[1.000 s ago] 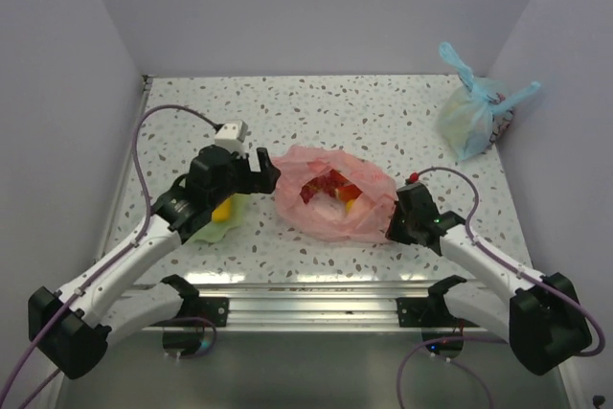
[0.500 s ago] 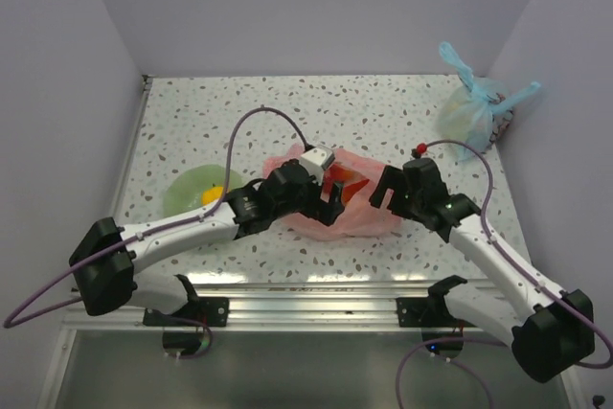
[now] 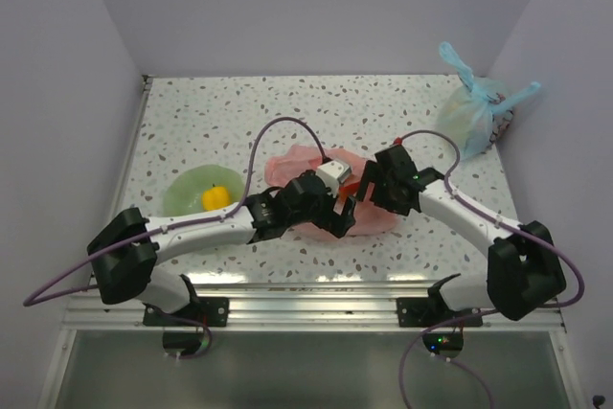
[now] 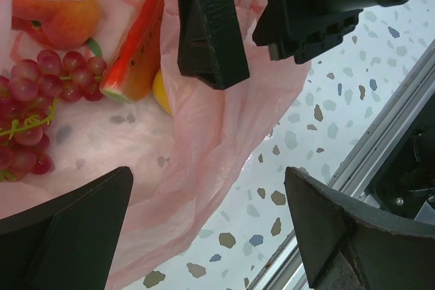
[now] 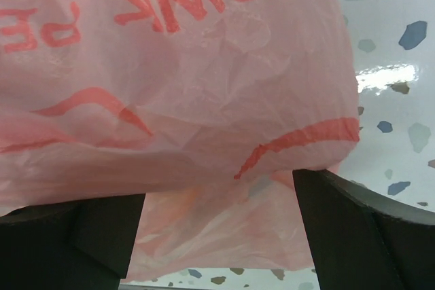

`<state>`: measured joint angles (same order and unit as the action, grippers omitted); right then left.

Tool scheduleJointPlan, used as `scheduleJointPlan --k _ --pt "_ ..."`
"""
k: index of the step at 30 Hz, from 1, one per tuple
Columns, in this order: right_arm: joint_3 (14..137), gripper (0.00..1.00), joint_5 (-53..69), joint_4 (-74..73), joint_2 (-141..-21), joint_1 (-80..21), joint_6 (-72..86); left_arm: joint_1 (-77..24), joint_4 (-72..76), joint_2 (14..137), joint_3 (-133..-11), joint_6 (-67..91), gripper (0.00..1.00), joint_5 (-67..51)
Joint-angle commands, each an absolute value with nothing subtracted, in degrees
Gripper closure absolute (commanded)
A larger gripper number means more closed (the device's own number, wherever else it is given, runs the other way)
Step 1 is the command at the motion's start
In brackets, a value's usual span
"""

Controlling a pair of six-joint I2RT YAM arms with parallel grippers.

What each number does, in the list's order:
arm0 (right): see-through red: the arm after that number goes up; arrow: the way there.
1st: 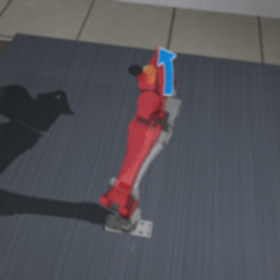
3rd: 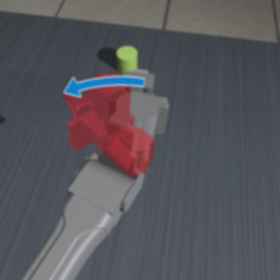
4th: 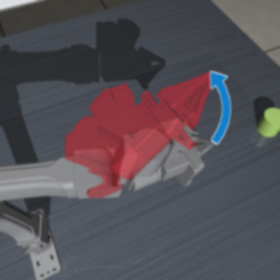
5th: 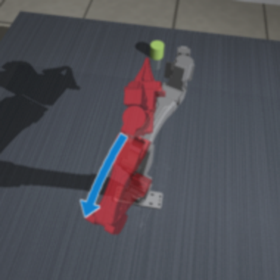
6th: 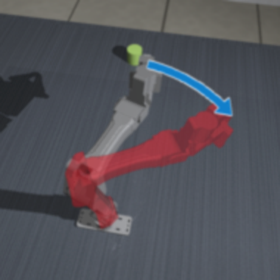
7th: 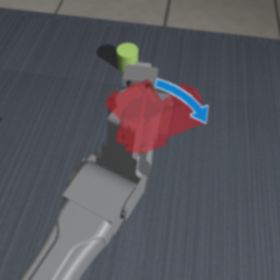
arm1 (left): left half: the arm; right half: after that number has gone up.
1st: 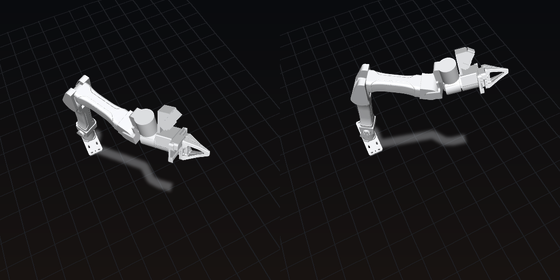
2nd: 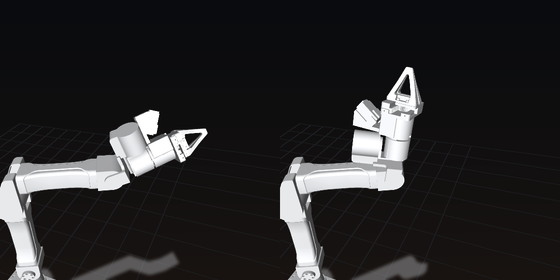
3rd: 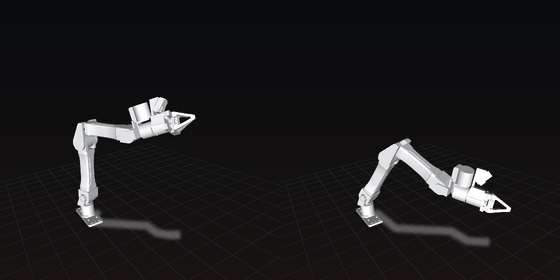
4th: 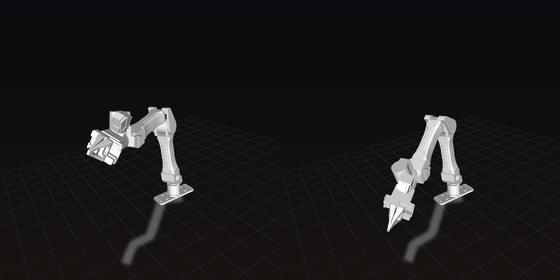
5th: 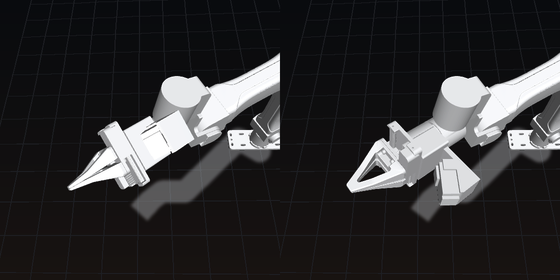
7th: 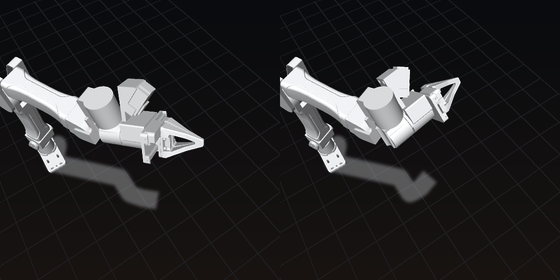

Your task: Untie the knot of the plastic bag and take out the fruit

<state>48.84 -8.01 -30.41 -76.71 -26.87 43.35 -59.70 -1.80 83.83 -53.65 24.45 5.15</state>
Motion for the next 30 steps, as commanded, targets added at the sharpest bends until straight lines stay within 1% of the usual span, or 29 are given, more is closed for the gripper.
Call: scheduleJointPlan --k 1,3,4,6,7,9,10,11,15,19,22,23,28,30 --pt "48.2 0.12 -9.8 -27.0 -78.7 -27.5 46.4 -60.2 1.6 84.5 -55.3 24.2 0.00 5.4" --pt "45.9 0.25 -8.8 -25.1 -79.3 -27.4 47.4 -60.2 1.6 84.6 -55.4 24.1 0.00 5.4" --pt "45.3 0.42 -8.7 -24.6 -79.7 -27.4 47.5 -60.2 1.6 84.9 -55.5 24.0 0.00 5.4" --pt "43.2 0.59 -8.2 -22.7 -79.8 -27.3 47.5 -60.3 1.4 85.4 -55.7 24.0 0.00 5.6" --pt "42.5 0.75 -7.2 -21.9 -79.5 -27.2 47.4 -60.2 1.2 85.8 -55.9 24.2 0.00 5.6" --pt "40.1 0.86 -5.8 -19.0 -79.1 -27.3 47.0 -60.2 1.1 86.6 -56.3 24.4 0.00 5.7" --pt "38.6 0.95 -4.4 -18.0 -79.0 -27.4 47.0 -60.2 1.1 86.9 -56.4 25.0 0.00 5.9" --pt "38.1 1.00 -3.8 -17.2 -79.2 -27.3 47.0 -60.3 1.1 87.4 -56.6 25.4 0.00 6.3" --pt "36.0 1.00 -3.4 -16.3 -80.0 -27.2 47.4 -60.2 0.4 89.1 -57.5 27.8 0.00 8.7" --pt "32.4 1.00 -4.0 -16.2 -77.4 -27.3 47.5 -60.2 0.4 90.8 -58.6 29.6 0.00 9.4" --pt "30.2 1.00 -3.3 -13.5 -76.2 -27.3 46.9 -60.2 0.1 92.6 -59.5 30.7 0.01 9.5" --pt "29.5 1.00 -2.5 -10.3 -76.1 -27.3 46.6 -60.2 0.1 93.1 -59.8 31.0 0.01 10.2" --pt "27.4 1.00 2.0 -4.9 -75.2 -27.3 46.3 -60.2 0.1 95.6 -59.5 32.3 0.10 13.7" --pt "27.2 1.00 2.8 -4.0 -73.8 -27.3 46.1 -60.2 0.1 96.7 -59.0 32.3 0.17 13.9"
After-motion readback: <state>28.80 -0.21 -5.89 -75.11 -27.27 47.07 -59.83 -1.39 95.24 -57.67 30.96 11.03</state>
